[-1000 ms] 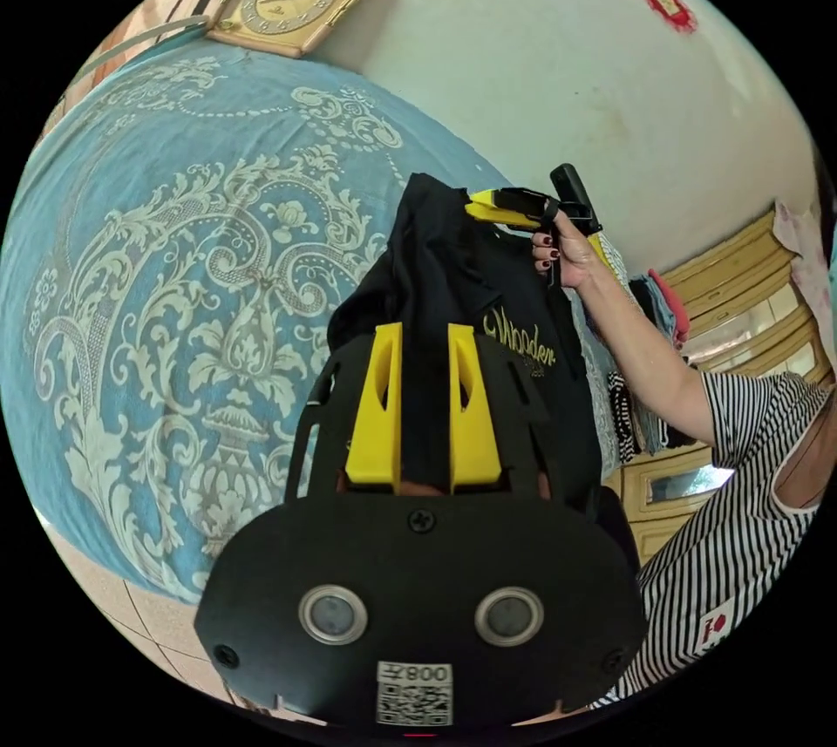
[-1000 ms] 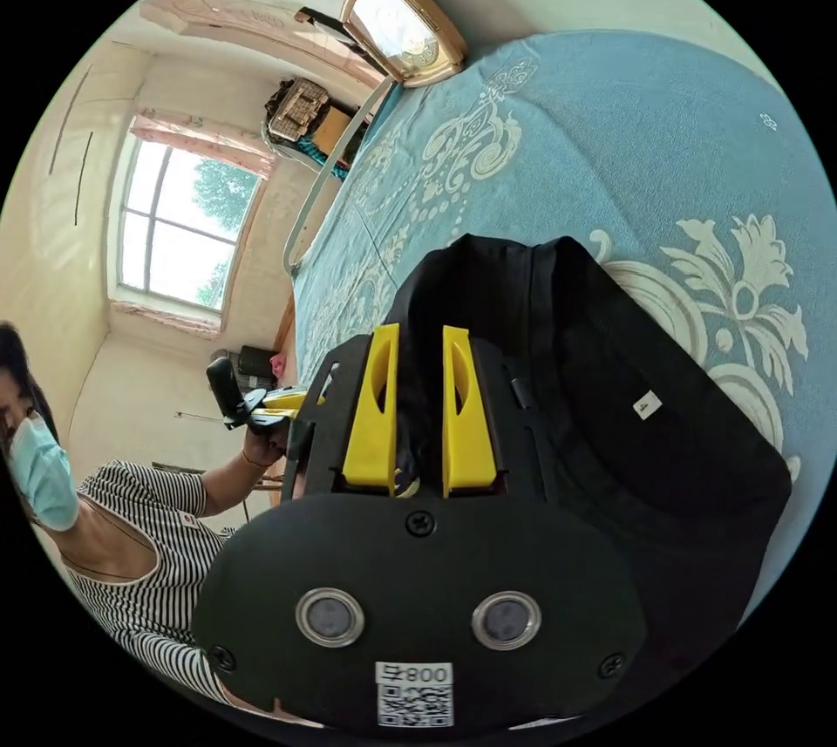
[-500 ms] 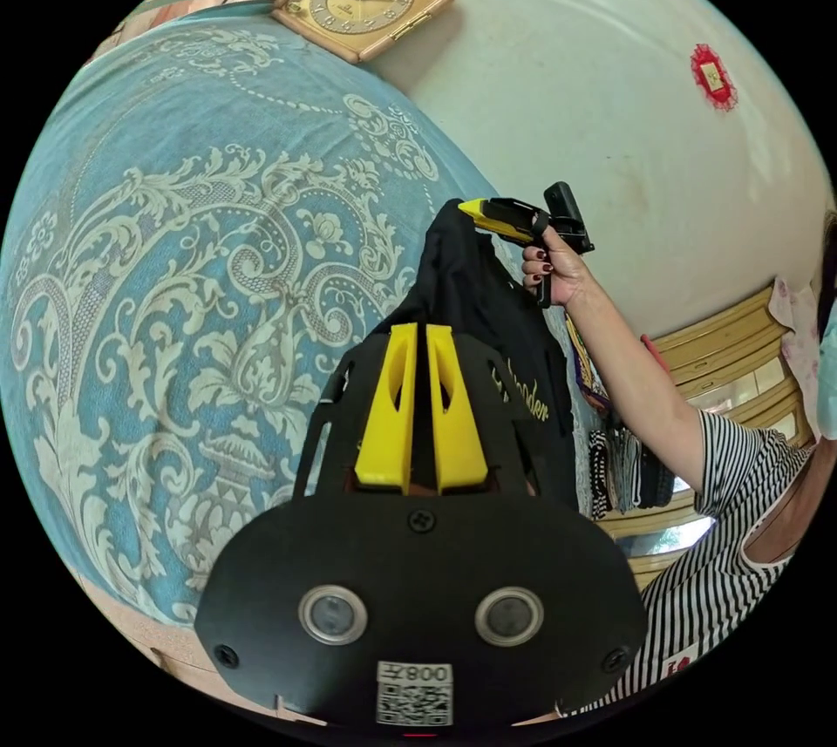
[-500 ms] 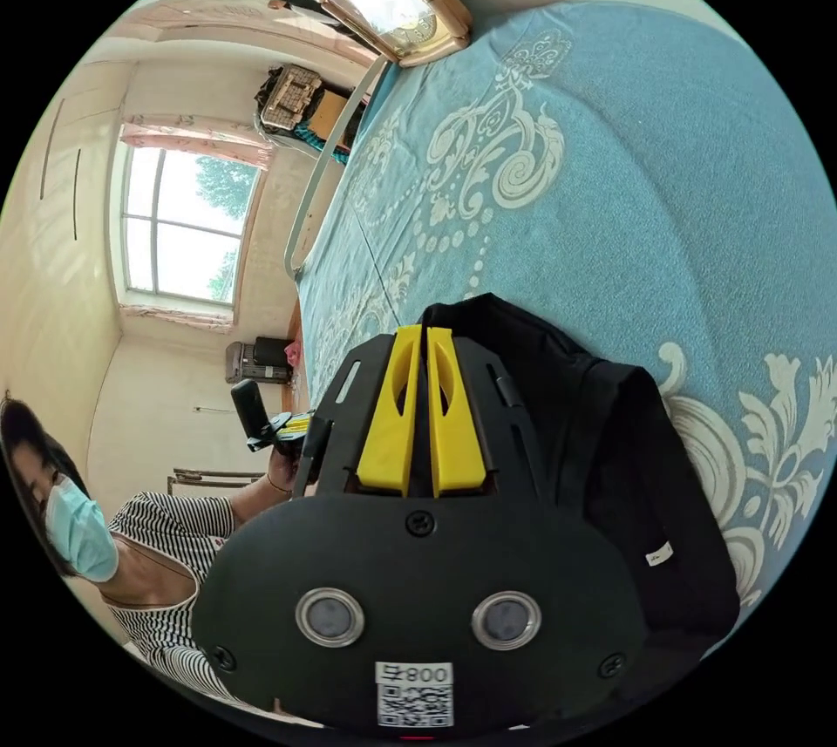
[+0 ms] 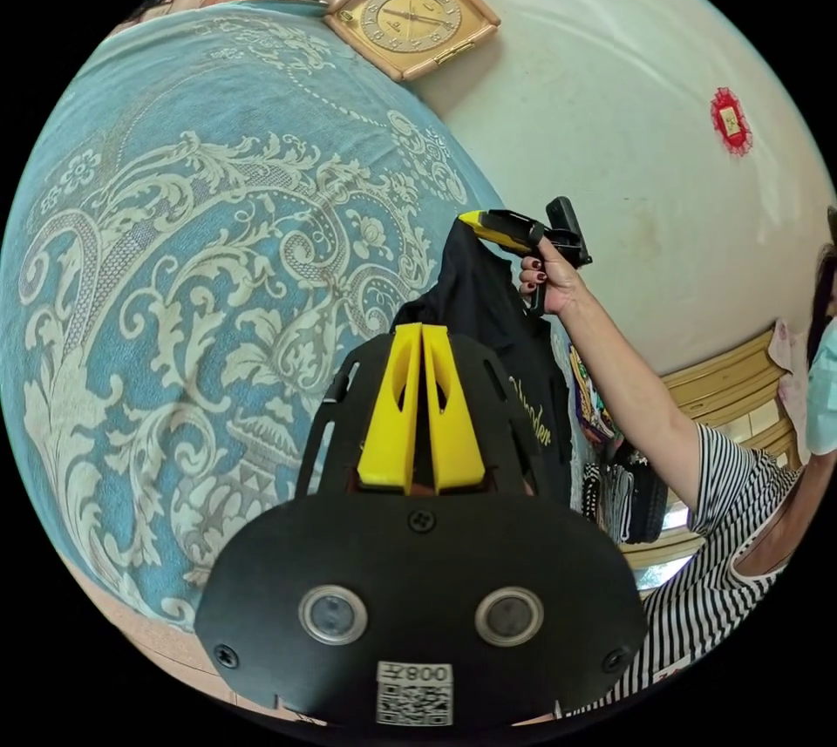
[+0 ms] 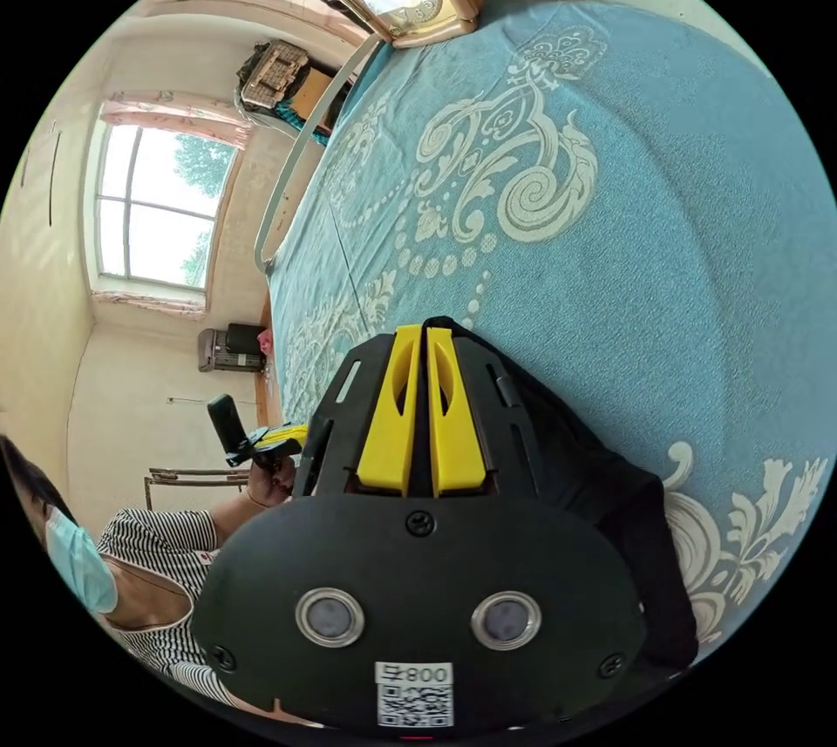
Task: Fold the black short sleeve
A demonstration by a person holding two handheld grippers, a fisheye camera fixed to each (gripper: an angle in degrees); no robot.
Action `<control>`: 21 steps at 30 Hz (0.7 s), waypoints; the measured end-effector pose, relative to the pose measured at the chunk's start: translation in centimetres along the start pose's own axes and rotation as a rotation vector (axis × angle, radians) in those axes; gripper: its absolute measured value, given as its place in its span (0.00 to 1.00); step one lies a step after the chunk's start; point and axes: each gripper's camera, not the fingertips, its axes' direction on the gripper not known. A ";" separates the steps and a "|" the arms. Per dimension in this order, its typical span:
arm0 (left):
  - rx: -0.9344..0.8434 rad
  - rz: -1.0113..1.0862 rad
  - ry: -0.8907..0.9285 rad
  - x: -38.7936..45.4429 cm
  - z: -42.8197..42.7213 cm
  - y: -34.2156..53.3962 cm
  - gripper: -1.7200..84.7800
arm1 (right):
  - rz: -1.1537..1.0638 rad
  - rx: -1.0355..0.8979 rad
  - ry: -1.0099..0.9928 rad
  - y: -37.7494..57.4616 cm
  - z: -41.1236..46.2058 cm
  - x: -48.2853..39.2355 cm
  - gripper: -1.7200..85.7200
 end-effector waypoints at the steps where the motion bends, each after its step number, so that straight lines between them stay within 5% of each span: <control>1: 0.021 0.014 0.019 0.2 -0.2 0.1 0.02 | 0.013 0.020 -0.041 0.4 -0.1 0.7 0.03; 6: 0.014 0.153 0.006 3.4 0.8 -0.9 0.02 | 0.025 0.065 -0.106 1.6 -0.3 2.0 0.03; 10: -0.100 0.223 -0.216 4.8 4.6 -2.3 0.02 | 0.022 0.052 -0.078 1.5 0.5 1.6 0.03; 21: -0.046 0.251 -0.153 6.6 4.5 -0.5 0.02 | 0.002 0.217 -0.022 7.3 -2.4 -0.9 0.03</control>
